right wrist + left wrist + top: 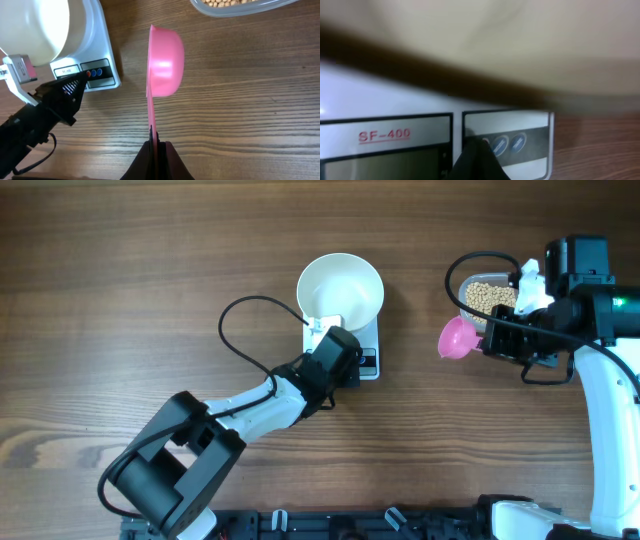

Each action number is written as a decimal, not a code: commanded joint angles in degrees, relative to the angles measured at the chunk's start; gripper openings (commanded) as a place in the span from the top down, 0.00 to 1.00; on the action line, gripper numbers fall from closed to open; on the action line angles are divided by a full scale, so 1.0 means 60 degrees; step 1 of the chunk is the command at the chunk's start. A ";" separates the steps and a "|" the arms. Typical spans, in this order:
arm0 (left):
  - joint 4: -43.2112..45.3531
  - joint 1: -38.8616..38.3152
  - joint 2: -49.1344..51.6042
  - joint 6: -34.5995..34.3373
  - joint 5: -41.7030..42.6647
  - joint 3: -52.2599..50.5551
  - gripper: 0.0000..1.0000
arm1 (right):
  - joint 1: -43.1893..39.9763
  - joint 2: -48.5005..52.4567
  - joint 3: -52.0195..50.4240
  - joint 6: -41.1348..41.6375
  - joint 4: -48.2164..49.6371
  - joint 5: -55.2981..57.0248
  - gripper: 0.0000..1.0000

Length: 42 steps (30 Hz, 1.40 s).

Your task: Scoop item into bowl and weigh 150g on scale

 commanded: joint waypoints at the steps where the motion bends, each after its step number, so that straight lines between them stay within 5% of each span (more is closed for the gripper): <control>1: 0.0186 -0.0036 0.0138 0.0215 -0.0197 0.0084 0.96 | -0.0018 -0.0051 -0.0015 0.0047 -0.0022 -0.0007 0.96; 42: -0.0244 -0.0033 0.0546 0.0193 -0.0193 0.0087 0.96 | -0.0018 -0.0051 -0.0015 0.0044 -0.0033 -0.0007 0.96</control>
